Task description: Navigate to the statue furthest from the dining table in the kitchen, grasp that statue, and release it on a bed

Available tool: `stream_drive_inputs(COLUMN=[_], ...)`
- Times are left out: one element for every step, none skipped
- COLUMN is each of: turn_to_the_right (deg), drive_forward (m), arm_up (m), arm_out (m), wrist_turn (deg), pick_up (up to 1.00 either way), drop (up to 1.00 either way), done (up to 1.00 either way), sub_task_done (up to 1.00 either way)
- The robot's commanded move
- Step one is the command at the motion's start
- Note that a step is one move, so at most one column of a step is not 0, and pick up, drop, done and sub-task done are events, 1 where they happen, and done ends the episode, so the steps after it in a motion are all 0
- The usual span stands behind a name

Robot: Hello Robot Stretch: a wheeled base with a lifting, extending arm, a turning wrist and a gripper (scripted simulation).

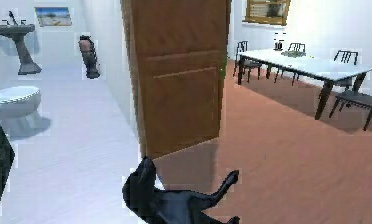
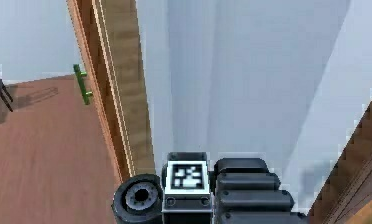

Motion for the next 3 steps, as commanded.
stream_drive_inputs(turn_to_the_right=[0.0,30.0,0.0], drive_forward=[0.45,0.00,1.00], arm_up=[0.00,0.00,0.00], arm_out=[0.00,0.00,0.00], wrist_turn=[0.0,0.0,0.0], pick_up=[0.00,0.00,0.00], drop=[0.00,0.00,0.00], done=[0.00,0.00,0.00], sub_task_done=[0.00,0.00,0.00])
